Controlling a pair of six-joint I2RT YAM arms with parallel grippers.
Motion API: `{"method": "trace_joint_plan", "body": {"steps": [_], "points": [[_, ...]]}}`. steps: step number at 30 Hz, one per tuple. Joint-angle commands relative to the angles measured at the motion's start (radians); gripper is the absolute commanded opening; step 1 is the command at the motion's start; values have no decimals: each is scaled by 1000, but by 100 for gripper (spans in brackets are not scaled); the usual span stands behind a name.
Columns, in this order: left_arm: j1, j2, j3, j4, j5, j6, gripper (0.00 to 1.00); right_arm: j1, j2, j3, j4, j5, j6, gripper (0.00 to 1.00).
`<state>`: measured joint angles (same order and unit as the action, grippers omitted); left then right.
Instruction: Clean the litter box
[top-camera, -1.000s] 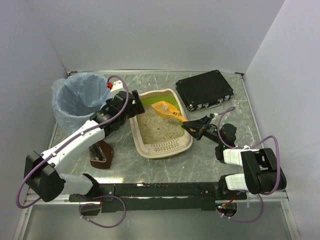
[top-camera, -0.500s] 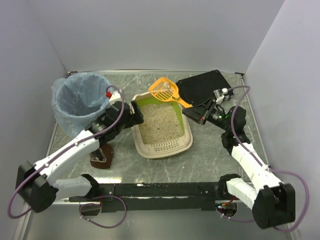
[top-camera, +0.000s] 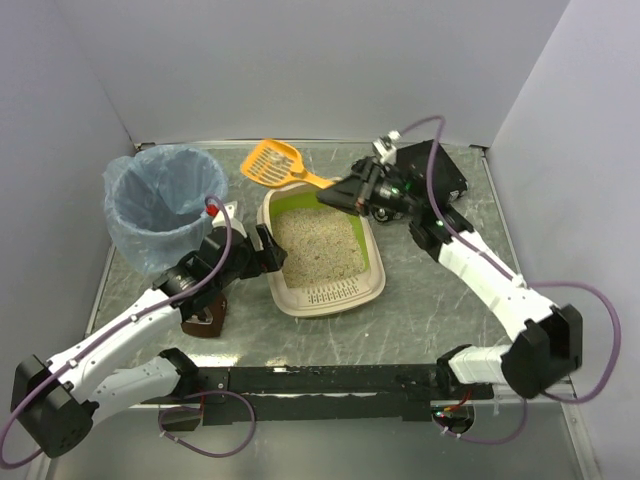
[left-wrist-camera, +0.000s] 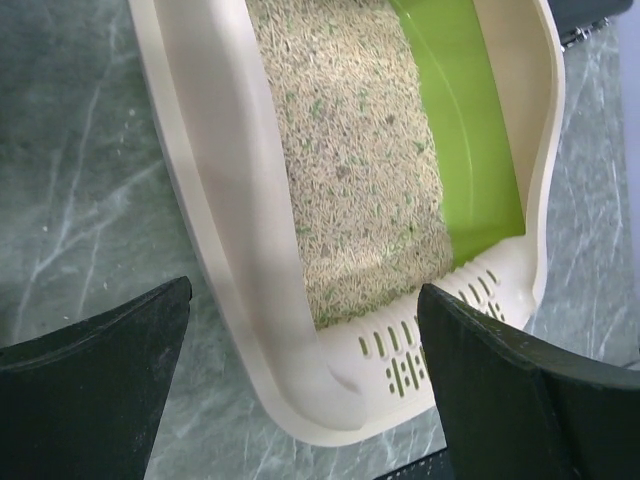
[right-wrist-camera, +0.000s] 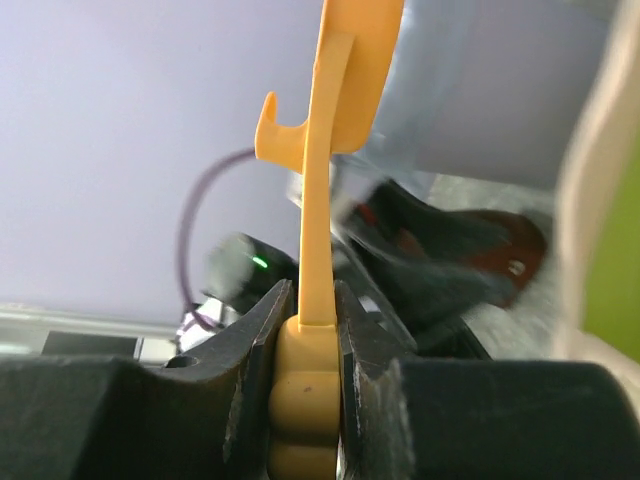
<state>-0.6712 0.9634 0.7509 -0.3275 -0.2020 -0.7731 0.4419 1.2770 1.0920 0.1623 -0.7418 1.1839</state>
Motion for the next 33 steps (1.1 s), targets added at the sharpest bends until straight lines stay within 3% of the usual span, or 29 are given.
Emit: {"method": "trace_joint_plan", "body": {"steps": [1,8,13,17,24,28,30,33], "points": [[-5,-66,-39,76,68,-2,97,69,142,242,-61,35,-29,0],[-5,-114,-100,128,113,-12,97,227,431,775,-354,171,-234,0],[-5,-126,-137,133,111,-17,97,291,651,1018,-483,258,-357,0],[-5,-132,-150,143,107,0,97,353,772,1262,-631,407,-565,0],[-5,-117,-148,142,102,8,97,396,760,1197,-460,429,-1004,0],[-5,-132,-163,147,92,-2,97,429,760,1229,-515,368,-1255,1],[-5,-132,-160,134,84,-2,97,481,751,1235,-547,483,-1442,0],[-5,-132,-154,125,62,-11,97,524,716,1168,-500,620,-1566,0]]}}
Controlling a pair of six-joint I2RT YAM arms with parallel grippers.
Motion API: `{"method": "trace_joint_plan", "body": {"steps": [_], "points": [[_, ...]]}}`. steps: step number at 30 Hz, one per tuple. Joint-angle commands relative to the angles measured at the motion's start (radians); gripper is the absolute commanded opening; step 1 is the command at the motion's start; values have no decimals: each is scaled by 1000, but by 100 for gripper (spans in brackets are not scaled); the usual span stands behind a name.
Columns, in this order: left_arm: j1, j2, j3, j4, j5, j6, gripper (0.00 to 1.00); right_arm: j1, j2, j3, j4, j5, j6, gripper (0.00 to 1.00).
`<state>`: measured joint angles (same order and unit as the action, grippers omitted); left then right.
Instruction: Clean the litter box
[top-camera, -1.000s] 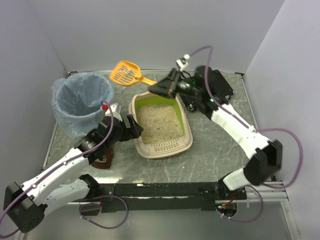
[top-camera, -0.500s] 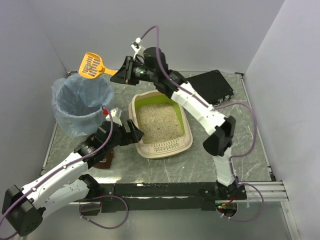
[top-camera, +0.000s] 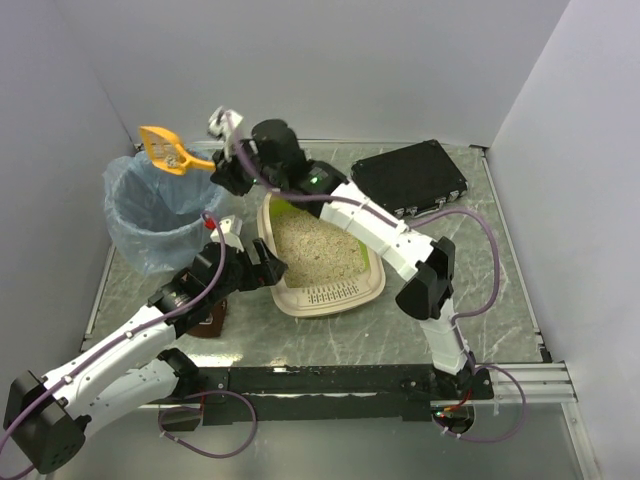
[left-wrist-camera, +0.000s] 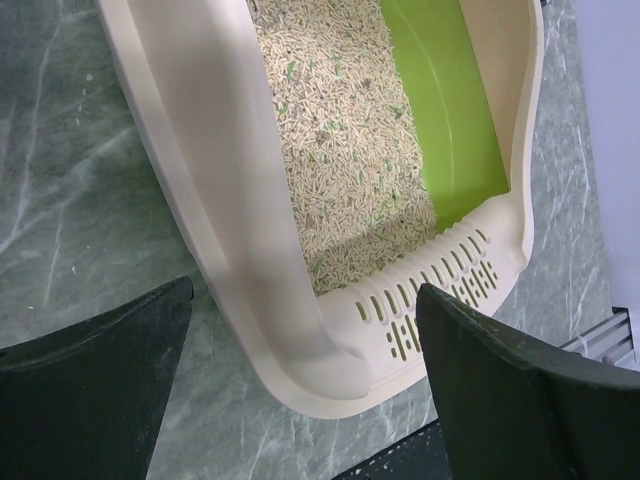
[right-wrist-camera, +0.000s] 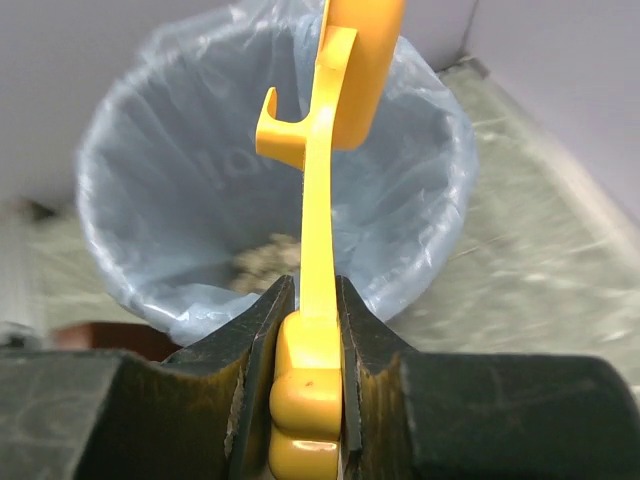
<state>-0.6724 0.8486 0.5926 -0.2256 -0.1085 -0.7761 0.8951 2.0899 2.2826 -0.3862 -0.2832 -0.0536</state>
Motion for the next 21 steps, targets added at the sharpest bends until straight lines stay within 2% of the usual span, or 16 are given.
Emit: {"method": "trace_joint_plan", "body": {"steps": [1,5,6,9,11,14,17,19,21], "points": [[-4,-17,4,22,-37,-11,97,79,-103,-32,55,168,-342,0],[-4,-8,15,6,-49,-22,97,91,-108,12,-23,114,-434,0],[-4,-8,16,3,-51,-23,97,102,-108,12,-39,124,-519,0],[-4,-9,12,5,-60,-29,97,162,-125,-56,10,276,-716,0],[-3,-13,12,5,-63,-40,97,188,-126,-103,65,399,-782,0],[-4,-8,16,2,-65,-48,97,183,-114,-52,53,398,-749,0],[-4,4,26,-7,-75,-61,97,182,-160,-106,108,403,-709,0],[-4,16,36,-12,-88,-69,97,173,-178,-109,115,386,-634,0],[-4,27,48,-20,-99,-83,97,139,-203,-74,89,331,-478,1]]}}
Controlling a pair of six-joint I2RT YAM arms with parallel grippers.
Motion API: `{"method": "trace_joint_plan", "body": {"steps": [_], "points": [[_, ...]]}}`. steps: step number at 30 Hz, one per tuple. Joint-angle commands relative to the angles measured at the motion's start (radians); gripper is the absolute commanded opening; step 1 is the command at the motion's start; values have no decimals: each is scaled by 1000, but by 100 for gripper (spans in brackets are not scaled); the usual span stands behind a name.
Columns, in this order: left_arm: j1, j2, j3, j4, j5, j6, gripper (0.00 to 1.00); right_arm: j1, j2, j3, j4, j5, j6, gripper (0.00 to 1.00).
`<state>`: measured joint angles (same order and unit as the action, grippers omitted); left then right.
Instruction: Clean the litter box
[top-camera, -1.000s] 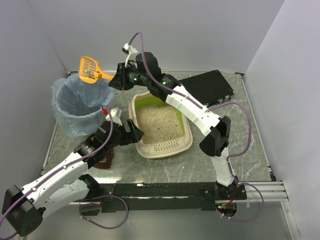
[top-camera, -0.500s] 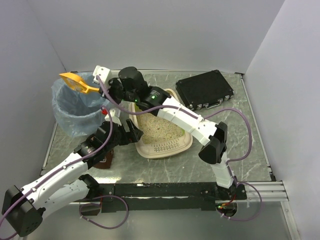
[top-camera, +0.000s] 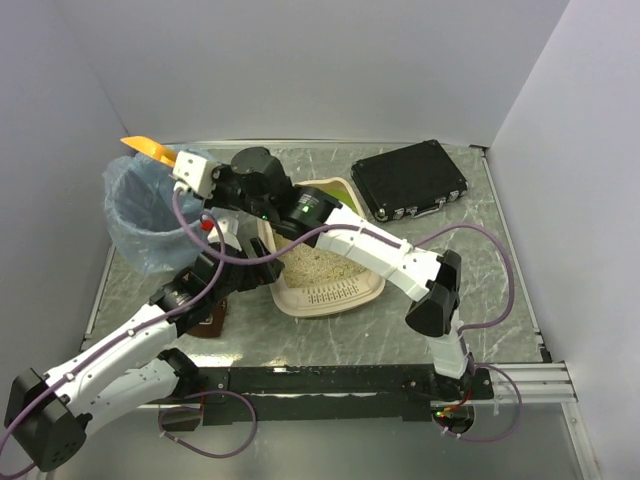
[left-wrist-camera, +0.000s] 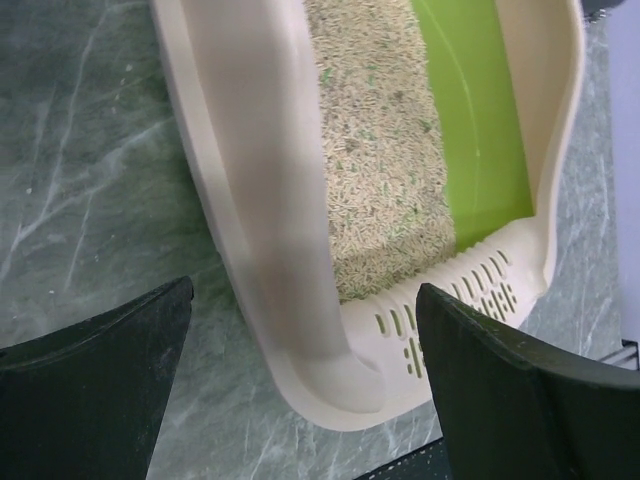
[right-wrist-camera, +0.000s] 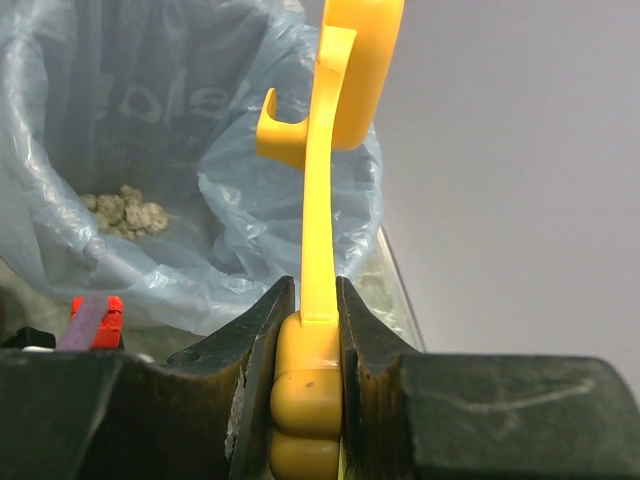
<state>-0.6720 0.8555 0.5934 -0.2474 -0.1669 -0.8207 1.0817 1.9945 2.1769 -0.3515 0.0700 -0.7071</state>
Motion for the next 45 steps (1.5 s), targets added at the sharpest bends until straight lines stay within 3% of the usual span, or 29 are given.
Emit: {"method": "trace_joint_plan", "body": {"steps": [1,3,6,9,11,14,17,20,23,25,30,34,41,45], "points": [[-5,36,52,3,-51,-44,97,-64,-117,49,22,-35,234,2],[-3,69,74,13,-69,-55,97,-109,-160,44,-3,-41,441,4],[-5,141,127,34,-97,-55,97,-236,-282,-79,-38,-84,746,0],[-5,245,221,25,-153,-35,97,-405,-471,-363,32,-215,999,0],[-3,304,273,-12,-195,-26,97,-504,-610,-573,93,-284,1070,0],[-1,437,390,-94,-256,0,99,-543,-765,-774,88,-155,1052,0],[0,580,525,-223,-316,25,91,-595,-879,-948,77,-119,1078,0],[0,681,620,-327,-388,28,78,-666,-934,-1058,11,-188,1109,0],[0,744,670,-361,-416,31,68,-752,-993,-1173,64,-324,1129,0],[0,789,698,-380,-422,46,60,-782,-1004,-1215,98,-412,1117,0],[-18,846,758,-398,-457,110,28,-784,-950,-1217,85,-576,994,0],[-26,873,796,-420,-525,137,3,-784,-878,-1201,21,-706,1025,0],[-37,903,918,-428,-635,181,1,-786,-729,-1073,-314,-754,1020,0],[-57,892,983,-386,-707,233,1,-786,-720,-1060,-357,-789,1086,0]]}}
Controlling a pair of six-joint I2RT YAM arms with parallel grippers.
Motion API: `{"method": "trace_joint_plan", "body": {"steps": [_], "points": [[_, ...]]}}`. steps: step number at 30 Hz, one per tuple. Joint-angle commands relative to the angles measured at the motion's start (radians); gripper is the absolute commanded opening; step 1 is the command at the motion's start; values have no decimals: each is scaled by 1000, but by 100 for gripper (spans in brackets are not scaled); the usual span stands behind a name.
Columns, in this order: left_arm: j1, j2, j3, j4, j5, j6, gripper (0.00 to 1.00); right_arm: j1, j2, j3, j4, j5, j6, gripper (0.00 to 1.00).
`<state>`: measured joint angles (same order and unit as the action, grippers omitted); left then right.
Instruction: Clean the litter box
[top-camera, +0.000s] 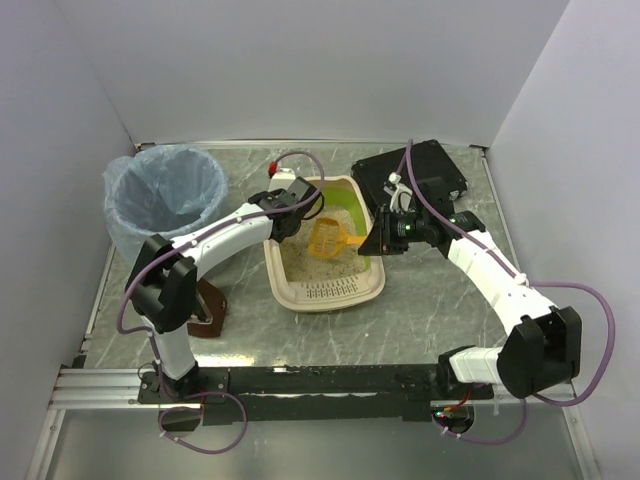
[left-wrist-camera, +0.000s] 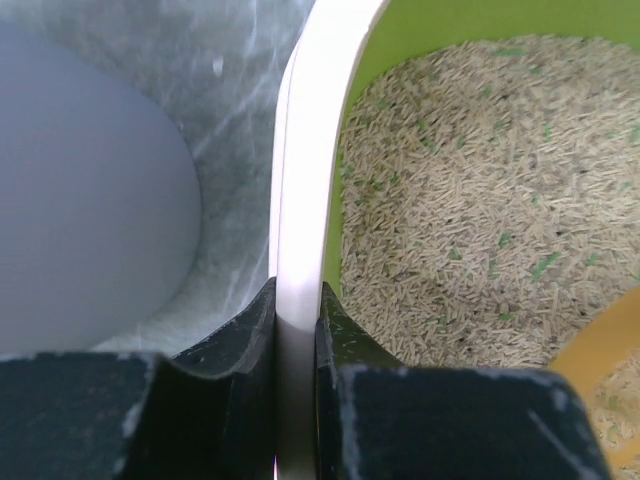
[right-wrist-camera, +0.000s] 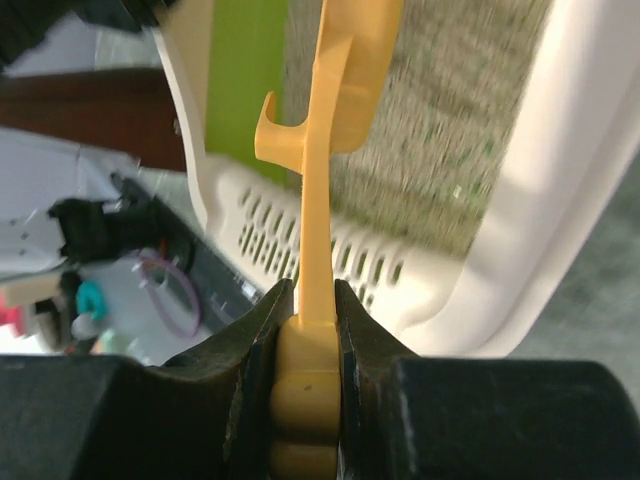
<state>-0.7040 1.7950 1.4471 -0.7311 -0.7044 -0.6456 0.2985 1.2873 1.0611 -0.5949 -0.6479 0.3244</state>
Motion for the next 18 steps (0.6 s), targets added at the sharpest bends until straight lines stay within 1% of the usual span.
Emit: {"method": "trace_joint_plan", "body": {"steps": [1,3,4,7,9,10,12,13,14,15,16,17,18], "points": [[-29,-49,153,113,-184,67,1,-2,-6,60,-138,-67,59,0],[-41,-46,174,118,-205,86,1,-4,21,91,-237,-30,64,0],[-46,-45,189,118,-214,87,1,-5,32,99,-256,-26,65,0],[-71,-45,197,122,-244,89,1,-5,69,93,-241,5,116,0],[-87,-51,188,139,-237,90,1,-9,99,74,-211,65,181,0],[-91,-55,174,142,-228,84,1,-12,109,60,-127,62,211,0],[-95,-65,164,150,-198,72,1,-12,142,13,-15,25,289,0],[-98,-66,159,144,-187,63,1,-12,156,-6,103,-46,321,0],[-107,-69,157,142,-179,46,1,-10,168,-44,185,-71,355,0],[-110,-72,156,139,-175,40,1,-10,193,-68,266,-97,439,0],[-117,-72,156,134,-167,37,1,-6,205,-90,338,-116,487,0],[-129,-72,159,124,-170,17,1,-2,216,-117,481,-142,528,0],[-135,-74,157,119,-176,14,1,10,227,-127,535,-119,585,0]]}}
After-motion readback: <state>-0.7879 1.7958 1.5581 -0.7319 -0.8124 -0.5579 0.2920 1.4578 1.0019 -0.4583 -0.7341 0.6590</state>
